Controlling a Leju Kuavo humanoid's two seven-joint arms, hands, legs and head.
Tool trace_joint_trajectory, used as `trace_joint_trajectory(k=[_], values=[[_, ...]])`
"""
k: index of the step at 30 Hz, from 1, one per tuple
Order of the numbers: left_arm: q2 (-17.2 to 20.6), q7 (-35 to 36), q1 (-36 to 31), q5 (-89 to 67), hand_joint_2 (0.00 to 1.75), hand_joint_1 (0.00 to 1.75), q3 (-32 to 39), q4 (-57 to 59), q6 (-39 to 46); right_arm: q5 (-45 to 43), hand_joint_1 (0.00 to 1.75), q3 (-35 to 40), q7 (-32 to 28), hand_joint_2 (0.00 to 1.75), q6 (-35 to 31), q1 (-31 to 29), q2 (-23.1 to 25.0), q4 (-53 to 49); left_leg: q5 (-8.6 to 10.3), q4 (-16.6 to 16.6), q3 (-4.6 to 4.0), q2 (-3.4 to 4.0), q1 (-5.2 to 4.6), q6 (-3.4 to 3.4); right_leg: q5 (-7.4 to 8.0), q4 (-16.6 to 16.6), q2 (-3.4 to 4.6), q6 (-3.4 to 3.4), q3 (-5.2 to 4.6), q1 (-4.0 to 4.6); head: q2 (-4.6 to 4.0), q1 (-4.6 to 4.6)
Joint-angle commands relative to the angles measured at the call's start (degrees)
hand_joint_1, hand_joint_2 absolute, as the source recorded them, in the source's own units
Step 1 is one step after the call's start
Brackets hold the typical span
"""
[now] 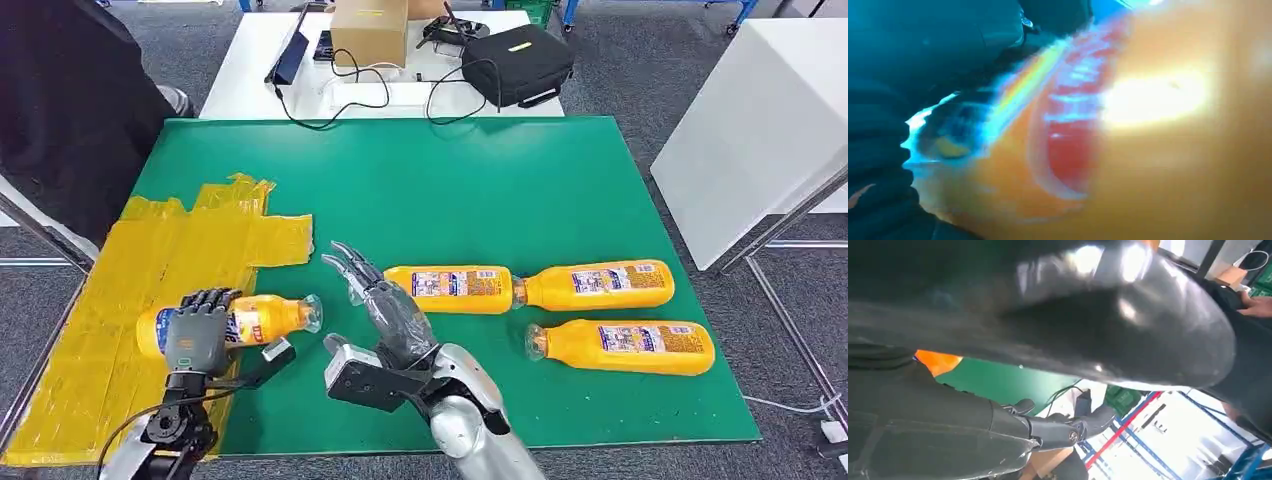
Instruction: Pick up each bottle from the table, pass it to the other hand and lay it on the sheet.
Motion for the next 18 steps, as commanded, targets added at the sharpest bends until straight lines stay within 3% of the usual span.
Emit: trace_joint_trajectory(k=[1, 2, 4, 9, 14, 15, 18], values=[[-9.2, -32.9, -12.0, 19.4, 0.00, 0.00, 29.2, 23.4, 1.8, 0.1, 0.00, -1.5, -0.7, 0.00, -2.8, 0.6, -2.5, 4.6, 0.03, -0.1, 0.18, -0.18, 0.00, 0.06, -0.02, -0.1, -0.13, -0.09, 0.24, 0.01, 0.00, 0.00], [-9.6, -39.8, -13.7, 26.3, 0.00, 0.00, 31.5, 26.3, 1.8, 0.3, 0.00, -1.6, -1.0, 0.00, -3.1, 1.2, -2.7, 4.5, 0.03, -0.1, 0.28, -0.25, 0.02, 0.10, -0.03, -0.2, -0.19, -0.15, 0.37, 0.04, 0.00, 0.02], [-10.3, -44.3, -14.4, 32.7, 0.00, 0.00, 32.6, 25.0, 1.4, 1.1, 0.00, -1.8, -1.5, 0.00, -3.4, 1.5, -2.4, 4.8, 0.04, -0.1, 0.32, -0.33, 0.02, 0.11, -0.06, -0.1, -0.26, -0.19, 0.43, 0.04, 0.00, 0.02], [-12.7, -44.3, -13.8, 39.6, 0.00, 0.00, 28.5, 17.5, -0.2, 2.2, 0.00, -1.8, 0.2, 0.00, -2.6, 1.0, -1.6, 3.3, 0.05, 0.0, 0.06, -0.21, -0.02, 0.05, 0.00, 0.0, -0.16, -0.11, 0.13, 0.00, 0.00, 0.00], [-13.6, -45.6, -15.3, 47.0, 0.00, 0.00, 26.7, 17.0, -1.2, 3.5, 0.00, -4.0, 1.4, 0.00, -2.1, 0.9, -1.5, 5.4, 0.06, 0.0, 0.03, -0.22, 0.00, 0.04, 0.08, 0.0, -0.20, -0.20, 0.06, 0.03, 0.00, 0.00], [-13.9, -45.6, -14.2, 49.7, 0.00, 0.00, 25.1, 14.3, -1.3, 4.6, 0.00, -4.9, 0.9, 1.75, -2.9, 1.0, -1.3, 6.9, 0.03, 0.0, 0.12, -0.34, 0.01, 0.09, 0.02, 0.0, -0.29, -0.28, 0.19, 0.05, 0.00, 0.00], [-13.7, -45.6, -13.6, 50.6, 0.00, 0.00, 24.3, 13.8, -1.4, 4.9, 0.00, -5.2, 0.3, 1.75, -3.3, 1.2, -1.4, 7.5, 0.04, 0.0, 0.12, -0.24, 0.01, 0.09, 0.07, -0.1, -0.20, -0.25, 0.19, 0.05, 0.00, 0.00]])
